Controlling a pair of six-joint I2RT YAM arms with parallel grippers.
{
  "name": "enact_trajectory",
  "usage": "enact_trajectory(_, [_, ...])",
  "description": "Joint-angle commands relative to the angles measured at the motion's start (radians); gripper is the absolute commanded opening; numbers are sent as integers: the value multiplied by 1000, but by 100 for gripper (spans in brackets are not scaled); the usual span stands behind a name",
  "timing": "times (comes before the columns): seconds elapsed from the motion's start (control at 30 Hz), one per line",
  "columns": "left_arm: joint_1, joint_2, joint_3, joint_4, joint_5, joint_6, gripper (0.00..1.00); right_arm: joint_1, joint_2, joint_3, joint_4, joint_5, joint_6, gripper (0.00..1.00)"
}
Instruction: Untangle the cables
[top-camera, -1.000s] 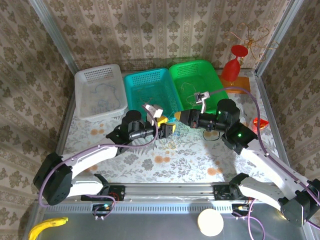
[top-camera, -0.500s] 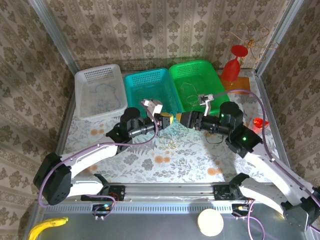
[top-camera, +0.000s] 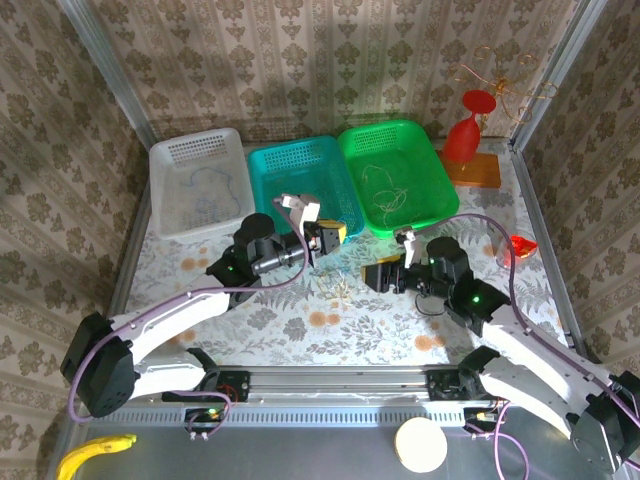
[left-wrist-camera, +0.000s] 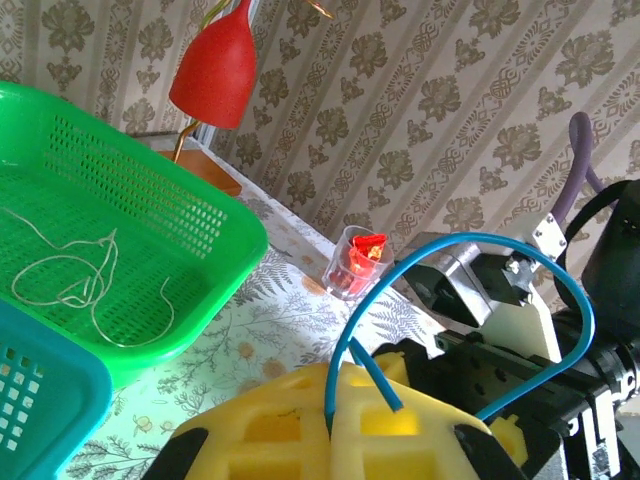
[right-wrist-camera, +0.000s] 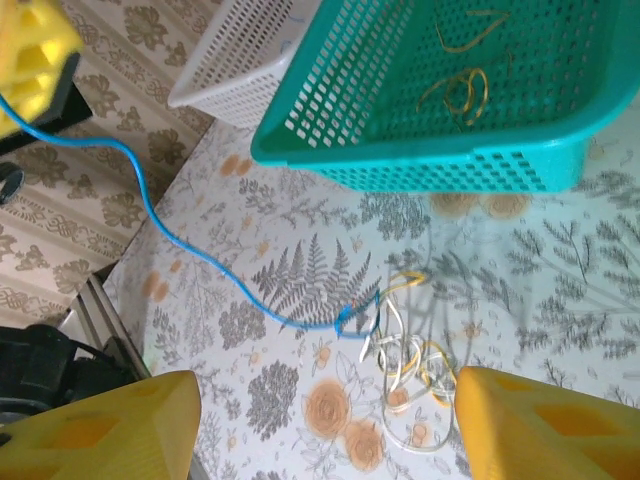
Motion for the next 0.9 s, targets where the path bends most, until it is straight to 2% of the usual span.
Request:
enact_trajectory(0.0, [-14,-10,41,28,-18,-39,0,9,33,13,135,-12,-52,68])
enact_trajectory(0.33, [-53,7,79,7,-56,-46,0,77,152,47,262,-31,-66,64])
enact_trajectory(0.53, [-80,12,98,-9,-85,-46,0,127,238,71,347,-15,-67,57])
enact_trajectory(0.6, [-90,9,102,-9,-95,-54,0,143,271,77,373,-5,-65,51])
enact_trajectory(0.8, [-100,-8,121,9,-114,-85,0,161,355,44,440,38,-49,18])
enact_trajectory(0.87, [-100,-22,122,20,-124,-101,0,162,367,13,457,56,-42,14])
